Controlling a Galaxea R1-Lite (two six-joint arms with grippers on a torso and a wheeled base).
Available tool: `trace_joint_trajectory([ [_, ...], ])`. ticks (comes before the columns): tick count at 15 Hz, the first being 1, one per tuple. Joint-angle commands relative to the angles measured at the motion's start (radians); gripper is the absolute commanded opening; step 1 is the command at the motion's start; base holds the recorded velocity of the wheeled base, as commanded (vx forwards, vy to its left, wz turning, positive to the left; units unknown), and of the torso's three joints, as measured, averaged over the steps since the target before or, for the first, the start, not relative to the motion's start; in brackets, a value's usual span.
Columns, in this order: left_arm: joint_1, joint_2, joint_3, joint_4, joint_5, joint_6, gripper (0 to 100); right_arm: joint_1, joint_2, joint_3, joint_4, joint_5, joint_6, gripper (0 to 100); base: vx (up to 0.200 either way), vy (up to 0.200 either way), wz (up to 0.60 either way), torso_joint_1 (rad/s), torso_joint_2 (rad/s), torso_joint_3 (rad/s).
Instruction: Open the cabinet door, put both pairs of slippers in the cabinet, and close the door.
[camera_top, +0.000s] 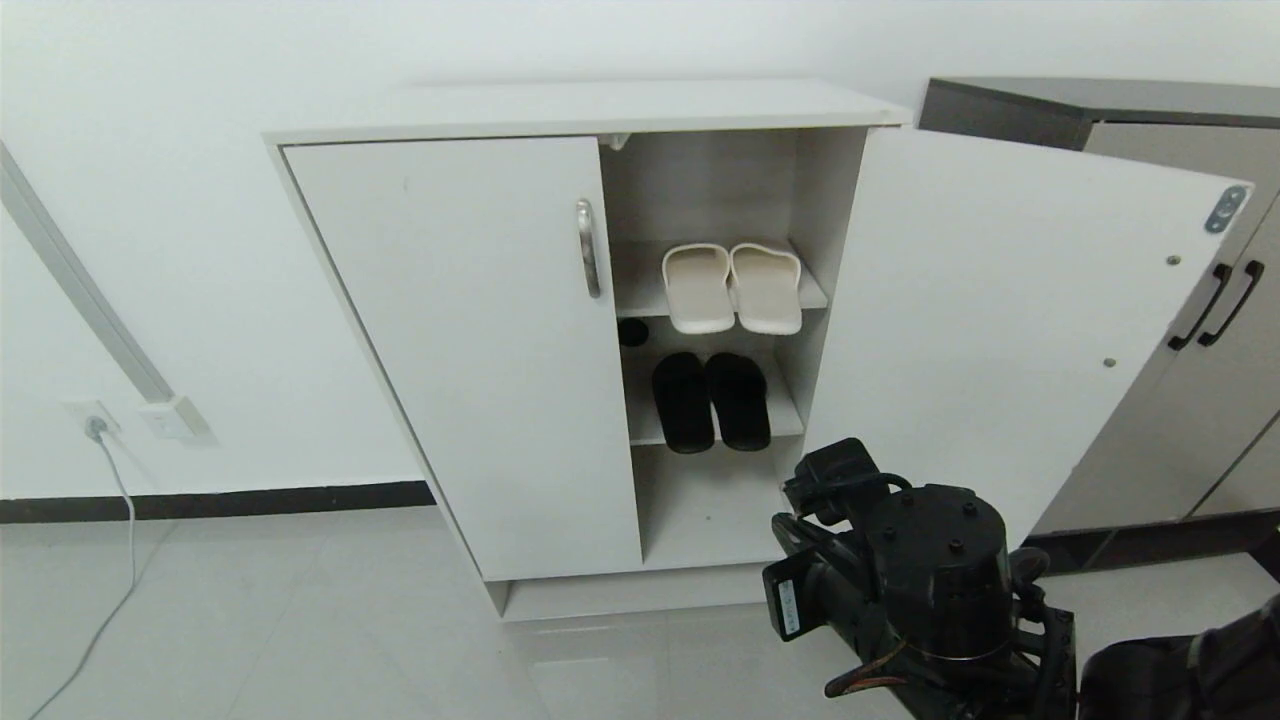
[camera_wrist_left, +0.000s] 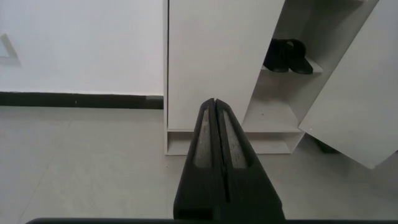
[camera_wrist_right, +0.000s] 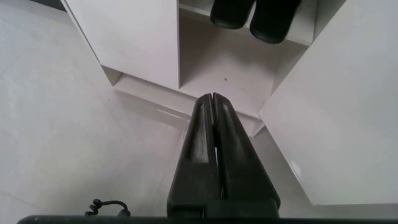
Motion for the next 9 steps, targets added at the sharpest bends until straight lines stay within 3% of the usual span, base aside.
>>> trace_joint_trajectory([
  [1, 0.0, 0.0, 0.0, -0.002, 0.0, 0.0, 0, 0.003, 0.0, 0.001, 0.0, 0.001, 0.0, 0, 0.0, 0.0, 0.0, 0.051, -0.57, -0.373],
  [9, 0.0, 0.0, 0.0, -0.002, 0.0, 0.0, 0, 0.001, 0.0, 0.009, 0.001, 0.001, -0.009, 0, 0.0, 0.0, 0.0, 0.111, -0.47, -0.345],
])
